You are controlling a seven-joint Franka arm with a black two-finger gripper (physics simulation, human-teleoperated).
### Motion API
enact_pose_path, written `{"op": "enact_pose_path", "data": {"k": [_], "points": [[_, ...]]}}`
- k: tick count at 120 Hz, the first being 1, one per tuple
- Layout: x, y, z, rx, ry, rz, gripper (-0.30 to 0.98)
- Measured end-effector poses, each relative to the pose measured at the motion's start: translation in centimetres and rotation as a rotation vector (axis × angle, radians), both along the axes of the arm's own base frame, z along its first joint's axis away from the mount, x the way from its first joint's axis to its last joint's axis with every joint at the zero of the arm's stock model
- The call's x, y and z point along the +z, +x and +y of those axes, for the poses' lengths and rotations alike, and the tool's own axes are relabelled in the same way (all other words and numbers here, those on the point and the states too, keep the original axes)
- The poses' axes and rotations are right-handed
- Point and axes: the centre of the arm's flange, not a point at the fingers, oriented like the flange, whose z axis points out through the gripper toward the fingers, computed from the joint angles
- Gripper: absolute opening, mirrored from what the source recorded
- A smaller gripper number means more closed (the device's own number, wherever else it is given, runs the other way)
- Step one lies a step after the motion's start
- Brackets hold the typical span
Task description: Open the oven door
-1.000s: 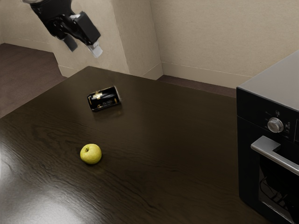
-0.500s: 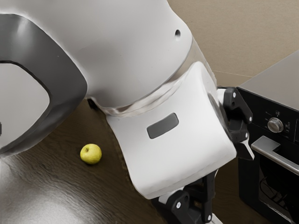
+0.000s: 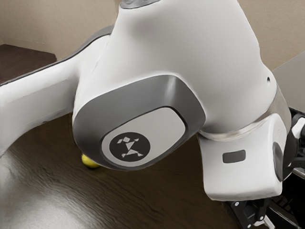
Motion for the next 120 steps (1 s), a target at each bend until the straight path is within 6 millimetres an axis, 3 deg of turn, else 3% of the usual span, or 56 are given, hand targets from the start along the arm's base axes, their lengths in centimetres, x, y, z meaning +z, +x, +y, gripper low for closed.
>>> {"op": "enact_pose_path", "data": {"k": [21,41,61,87,104,110,112,113,114,116,117,118,120], "points": [[-2.1,2.0,-0.7,-0.057,0.020,-0.030,0.69],[-4.5,5.4,-0.1,-0.070,0.032,-0.037,0.69],[-5.6,6.5,-0.1,-0.090,0.043,-0.046,0.69],[-6.4,6.9,-0.2,-0.106,0.053,-0.054,0.69],[-8.2,4.1,-0.6,-0.123,0.124,-0.060,0.69],[-8.2,1.7,0.2,-0.105,0.185,-0.091,0.65],[-7.8,-0.1,1.7,-0.061,0.245,-0.129,0.65],[-7.0,-2.3,2.0,-0.039,0.284,-0.165,0.65],[-6.2,-6.2,0.6,-0.062,0.315,-0.213,0.65],[-4.5,-16.3,-3.3,-0.152,0.355,-0.331,0.65],[-2.7,-21.1,-4.2,-0.176,0.356,-0.406,0.66],[-1.1,-25.7,-4.7,-0.192,0.354,-0.480,0.66],[4.6,-31.0,-3.1,-0.142,0.299,-0.612,0.66]]}}
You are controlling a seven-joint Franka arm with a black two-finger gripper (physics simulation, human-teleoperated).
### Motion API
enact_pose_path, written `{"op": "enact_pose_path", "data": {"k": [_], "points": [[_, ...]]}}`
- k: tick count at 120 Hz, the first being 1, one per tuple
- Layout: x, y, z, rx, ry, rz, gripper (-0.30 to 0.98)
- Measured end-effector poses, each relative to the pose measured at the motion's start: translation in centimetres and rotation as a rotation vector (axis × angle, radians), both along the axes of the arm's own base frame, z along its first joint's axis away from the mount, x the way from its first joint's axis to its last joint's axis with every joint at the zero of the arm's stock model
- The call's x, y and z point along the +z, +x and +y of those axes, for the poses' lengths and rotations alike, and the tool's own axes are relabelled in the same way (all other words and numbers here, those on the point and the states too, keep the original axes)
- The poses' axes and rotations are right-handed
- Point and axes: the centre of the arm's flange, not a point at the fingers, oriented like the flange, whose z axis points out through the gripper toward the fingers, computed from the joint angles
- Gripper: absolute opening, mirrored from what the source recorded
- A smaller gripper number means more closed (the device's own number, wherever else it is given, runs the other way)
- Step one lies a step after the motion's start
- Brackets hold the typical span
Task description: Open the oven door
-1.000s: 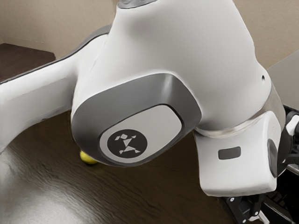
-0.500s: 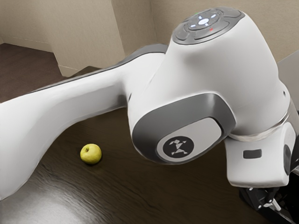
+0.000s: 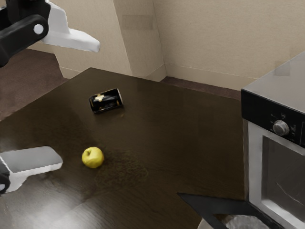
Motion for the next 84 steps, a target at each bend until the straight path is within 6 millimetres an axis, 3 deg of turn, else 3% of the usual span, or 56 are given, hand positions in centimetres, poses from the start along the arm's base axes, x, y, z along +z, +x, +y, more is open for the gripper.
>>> {"op": "enact_pose_path", "data": {"k": [2,5,7,10,15,20,25,31,42,48,54,63,84], "points": [[6.5,-0.4,3.2,0.094,-0.103,-0.082,0.67],[14.2,3.5,9.1,0.287,-0.240,-0.131,0.67],[17.4,6.9,12.9,0.403,-0.309,-0.133,0.67],[19.4,14.1,19.4,0.561,-0.393,-0.064,0.67],[18.1,25.1,30.4,0.803,-0.509,0.095,0.67],[13.9,32.7,38.2,0.986,-0.578,0.245,0.67],[10.2,36.9,43.1,1.127,-0.620,0.348,0.68],[7.5,38.8,47.0,1.268,-0.663,0.412,0.68],[4.5,40.0,52.9,1.487,-0.742,0.466,0.68],[-0.7,43.1,55.0,1.576,-0.747,0.576,0.69],[-4.1,45.4,53.0,1.595,-0.735,0.661,0.69],[-5.7,46.6,49.5,1.610,-0.733,0.712,0.68],[-6.4,46.8,48.9,1.737,-0.790,0.716,0.69]]}}
